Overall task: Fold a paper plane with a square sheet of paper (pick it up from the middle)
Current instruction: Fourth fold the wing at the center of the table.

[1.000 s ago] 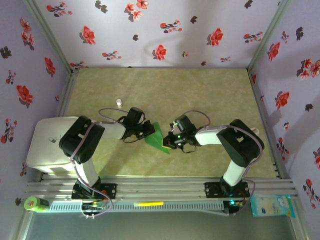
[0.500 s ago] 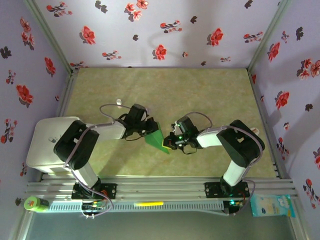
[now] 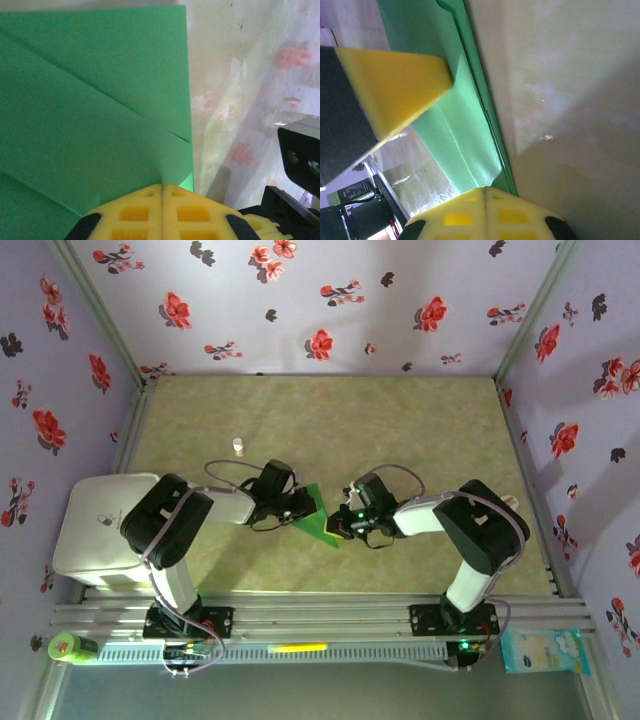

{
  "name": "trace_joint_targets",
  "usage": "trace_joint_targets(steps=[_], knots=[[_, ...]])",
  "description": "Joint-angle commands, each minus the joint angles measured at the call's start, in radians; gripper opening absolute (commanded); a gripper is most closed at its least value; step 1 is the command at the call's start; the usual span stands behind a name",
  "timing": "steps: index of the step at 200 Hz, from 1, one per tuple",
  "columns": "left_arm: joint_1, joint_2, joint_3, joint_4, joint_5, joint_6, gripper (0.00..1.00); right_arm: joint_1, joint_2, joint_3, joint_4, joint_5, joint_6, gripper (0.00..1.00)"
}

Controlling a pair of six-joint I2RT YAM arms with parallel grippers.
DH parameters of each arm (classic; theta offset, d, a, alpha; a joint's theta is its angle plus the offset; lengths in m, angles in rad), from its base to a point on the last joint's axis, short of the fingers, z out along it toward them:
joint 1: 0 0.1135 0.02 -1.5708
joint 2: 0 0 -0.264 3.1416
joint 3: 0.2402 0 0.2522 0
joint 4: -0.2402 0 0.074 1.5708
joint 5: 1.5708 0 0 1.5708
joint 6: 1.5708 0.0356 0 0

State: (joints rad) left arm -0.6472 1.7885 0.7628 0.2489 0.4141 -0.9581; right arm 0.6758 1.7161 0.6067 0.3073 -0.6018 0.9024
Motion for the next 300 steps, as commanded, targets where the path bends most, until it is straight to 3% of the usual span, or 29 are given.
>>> trace_joint_targets(steps=[1, 99, 156, 248, 300], knots=[[0.077, 0.044, -0.02, -0.023, -0.09, 0.051, 0.06, 0.002, 0.068, -0.051, -0.137, 0.091, 0.001, 0.0], [0.265, 0.049, 0.033, -0.077, -0.051, 0.19, 0.07, 0.002, 0.067, -0.064, -0.135, 0.087, -0.009, 0.0], [0.279, 0.006, 0.07, -0.133, -0.05, 0.208, 0.08, 0.002, 0.068, -0.065, -0.124, 0.085, -0.005, 0.0], [0.185, -0.272, 0.087, -0.284, -0.104, 0.182, 0.16, 0.002, 0.042, -0.034, -0.099, 0.065, 0.013, 0.0], [0.071, -0.223, 0.149, -0.315, -0.048, 0.182, 0.17, 0.002, 0.032, -0.008, -0.105, 0.053, 0.012, 0.02]])
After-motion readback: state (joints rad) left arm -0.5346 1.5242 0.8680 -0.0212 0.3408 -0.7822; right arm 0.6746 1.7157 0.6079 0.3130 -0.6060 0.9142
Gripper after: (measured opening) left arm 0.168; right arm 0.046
